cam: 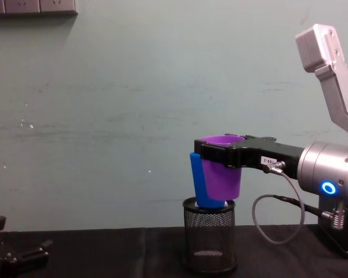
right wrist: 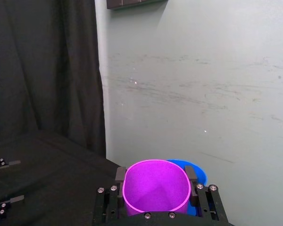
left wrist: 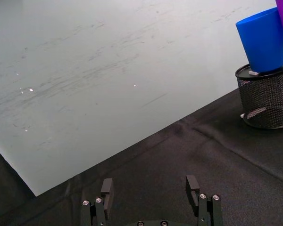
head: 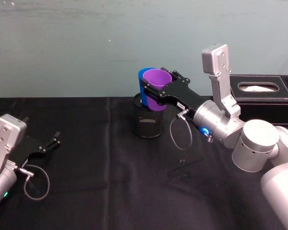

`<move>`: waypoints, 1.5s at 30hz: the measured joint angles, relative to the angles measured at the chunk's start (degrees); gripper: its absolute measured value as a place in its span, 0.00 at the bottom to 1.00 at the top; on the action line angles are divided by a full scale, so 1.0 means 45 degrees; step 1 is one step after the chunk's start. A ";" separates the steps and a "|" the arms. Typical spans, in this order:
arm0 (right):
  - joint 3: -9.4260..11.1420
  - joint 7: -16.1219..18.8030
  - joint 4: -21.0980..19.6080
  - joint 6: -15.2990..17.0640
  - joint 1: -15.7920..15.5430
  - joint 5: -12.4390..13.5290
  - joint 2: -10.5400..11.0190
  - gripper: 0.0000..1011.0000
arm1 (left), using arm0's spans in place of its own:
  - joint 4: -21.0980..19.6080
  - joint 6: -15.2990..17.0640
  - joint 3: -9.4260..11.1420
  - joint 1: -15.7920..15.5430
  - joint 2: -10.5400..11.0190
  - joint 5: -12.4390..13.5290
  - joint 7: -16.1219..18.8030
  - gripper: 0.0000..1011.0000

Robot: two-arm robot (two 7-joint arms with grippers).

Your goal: Pick up one cup with a gripper and tap it against the other cup.

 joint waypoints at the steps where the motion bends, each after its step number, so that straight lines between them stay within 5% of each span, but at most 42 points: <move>1: -0.0001 0.0000 0.0000 0.0000 0.0000 0.0000 0.0000 0.74 | 0.0000 0.0000 0.0000 0.0000 0.0000 0.0000 0.0000 0.99; 45: 0.0000 0.0000 0.0000 0.0000 0.0000 0.0000 0.0000 0.74 | 0.0000 0.0000 0.0000 0.0000 0.0000 0.0000 0.0000 0.99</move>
